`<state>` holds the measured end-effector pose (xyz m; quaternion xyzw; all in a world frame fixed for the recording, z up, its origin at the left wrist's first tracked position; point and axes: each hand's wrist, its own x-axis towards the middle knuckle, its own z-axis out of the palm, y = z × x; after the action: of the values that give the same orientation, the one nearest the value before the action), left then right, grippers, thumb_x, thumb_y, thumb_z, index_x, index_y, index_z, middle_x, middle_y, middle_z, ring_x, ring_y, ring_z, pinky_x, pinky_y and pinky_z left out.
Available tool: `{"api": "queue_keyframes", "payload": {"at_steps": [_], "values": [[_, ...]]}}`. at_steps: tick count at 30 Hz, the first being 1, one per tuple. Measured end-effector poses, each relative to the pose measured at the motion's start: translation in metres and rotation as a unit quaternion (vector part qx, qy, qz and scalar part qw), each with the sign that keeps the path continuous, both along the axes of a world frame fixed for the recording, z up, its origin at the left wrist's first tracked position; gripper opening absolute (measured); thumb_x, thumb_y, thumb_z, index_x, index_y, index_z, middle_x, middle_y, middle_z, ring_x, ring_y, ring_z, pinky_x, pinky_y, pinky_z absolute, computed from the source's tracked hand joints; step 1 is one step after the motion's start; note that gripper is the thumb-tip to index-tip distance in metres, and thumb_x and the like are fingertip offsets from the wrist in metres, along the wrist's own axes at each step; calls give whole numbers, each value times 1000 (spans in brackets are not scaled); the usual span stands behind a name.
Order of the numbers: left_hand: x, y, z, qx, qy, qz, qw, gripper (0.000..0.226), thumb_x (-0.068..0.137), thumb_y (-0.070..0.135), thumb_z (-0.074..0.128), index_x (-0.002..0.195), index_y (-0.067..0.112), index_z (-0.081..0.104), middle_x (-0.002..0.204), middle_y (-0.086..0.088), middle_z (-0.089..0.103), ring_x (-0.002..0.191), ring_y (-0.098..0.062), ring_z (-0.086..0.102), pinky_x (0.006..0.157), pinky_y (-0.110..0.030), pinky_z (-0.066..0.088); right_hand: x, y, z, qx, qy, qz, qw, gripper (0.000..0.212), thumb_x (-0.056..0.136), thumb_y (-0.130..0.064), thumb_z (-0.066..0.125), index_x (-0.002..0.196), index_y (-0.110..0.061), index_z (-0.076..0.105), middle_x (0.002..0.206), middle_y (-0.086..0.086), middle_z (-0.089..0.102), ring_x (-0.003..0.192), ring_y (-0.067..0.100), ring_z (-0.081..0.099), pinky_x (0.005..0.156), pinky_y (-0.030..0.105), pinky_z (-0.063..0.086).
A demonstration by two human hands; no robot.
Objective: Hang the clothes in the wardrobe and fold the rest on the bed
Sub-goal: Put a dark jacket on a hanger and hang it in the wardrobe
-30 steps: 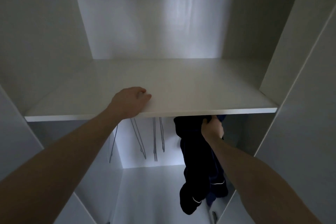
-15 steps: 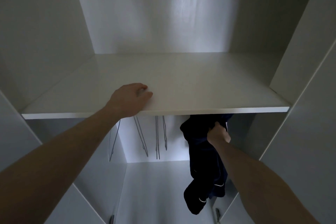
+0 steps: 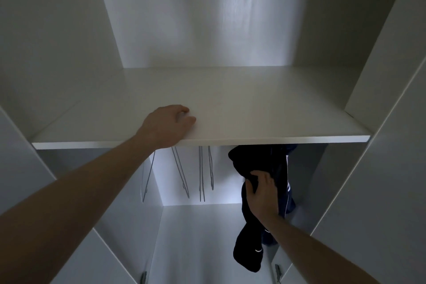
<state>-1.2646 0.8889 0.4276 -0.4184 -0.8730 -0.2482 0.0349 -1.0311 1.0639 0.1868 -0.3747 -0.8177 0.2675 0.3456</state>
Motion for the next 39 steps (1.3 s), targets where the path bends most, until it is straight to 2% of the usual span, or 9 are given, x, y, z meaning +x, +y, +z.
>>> {"api": "queue_keyframes", "payload": {"at_steps": [3, 6, 12, 17, 22, 28, 32, 36, 39], "values": [[0, 0, 0, -3, 2, -2, 1000, 54, 94, 62, 48, 139, 34, 59, 148, 10, 56, 135, -19, 51, 111, -37, 36, -29, -13, 15, -152, -1, 65, 986, 25, 103, -33, 60, 122, -18, 60, 97, -7, 65, 81, 12, 64, 74, 30, 50], [-1, 0, -2, 2, 0, -1, 1000, 53, 95, 62, 50, 138, 34, 60, 148, 11, 56, 135, -18, 51, 110, -36, 36, -64, -22, 26, -218, -50, 106, 969, 35, 103, -38, 59, 128, -13, 60, 111, -1, 64, 103, 18, 64, 91, 33, 54], [-3, -1, -4, 6, -1, 1, 1000, 58, 90, 65, 47, 138, 35, 60, 148, 13, 56, 136, -15, 50, 109, -34, 35, -104, -25, 32, -254, -148, 121, 948, 46, 105, -40, 55, 141, -11, 54, 133, 7, 63, 120, 22, 62, 103, 34, 50], [-3, 0, -4, 2, 2, 9, 1000, 63, 85, 69, 44, 137, 37, 60, 147, 15, 56, 136, -14, 50, 110, -34, 36, -117, -22, 27, -266, -172, 98, 943, 38, 107, -25, 53, 142, -12, 55, 138, 12, 62, 119, 28, 64, 97, 35, 55], [-4, 0, -5, 8, 7, 6, 1000, 61, 86, 68, 45, 136, 36, 61, 146, 15, 57, 135, -14, 50, 110, -33, 35, -121, -19, 28, -285, -140, 68, 946, 37, 101, -7, 52, 138, -8, 58, 135, 15, 63, 116, 30, 65, 87, 30, 56], [-2, 0, -3, 8, 1, 8, 1000, 63, 84, 70, 45, 135, 36, 62, 143, 13, 59, 133, -16, 53, 108, -33, 37, -108, -15, 40, -316, -107, 41, 942, 38, 98, -9, 54, 136, -13, 61, 130, 12, 65, 122, 29, 62, 92, 29, 48], [-4, 1, -5, 8, -3, 6, 1000, 60, 87, 68, 48, 136, 35, 62, 144, 12, 58, 134, -16, 52, 109, -34, 36, -101, -20, 39, -324, -22, 57, 944, 33, 102, 9, 47, 134, 9, 57, 106, 26, 65, 97, 40, 66, 77, 34, 54], [-7, 1, -6, 4, 2, 4, 1000, 55, 93, 65, 51, 137, 33, 61, 145, 10, 58, 134, -18, 52, 110, -35, 37, -91, -24, 51, -311, -24, 29, 950, 37, 101, -4, 52, 136, -8, 60, 125, 19, 67, 115, 37, 66, 98, 41, 56], [-6, 1, -6, 6, 5, 2, 1000, 53, 95, 62, 51, 137, 32, 61, 146, 8, 58, 135, -19, 51, 111, -35, 36, -80, -27, 55, -303, -40, 29, 952, 39, 101, -8, 53, 139, -10, 59, 128, 18, 66, 104, 32, 66, 98, 39, 56]]}}
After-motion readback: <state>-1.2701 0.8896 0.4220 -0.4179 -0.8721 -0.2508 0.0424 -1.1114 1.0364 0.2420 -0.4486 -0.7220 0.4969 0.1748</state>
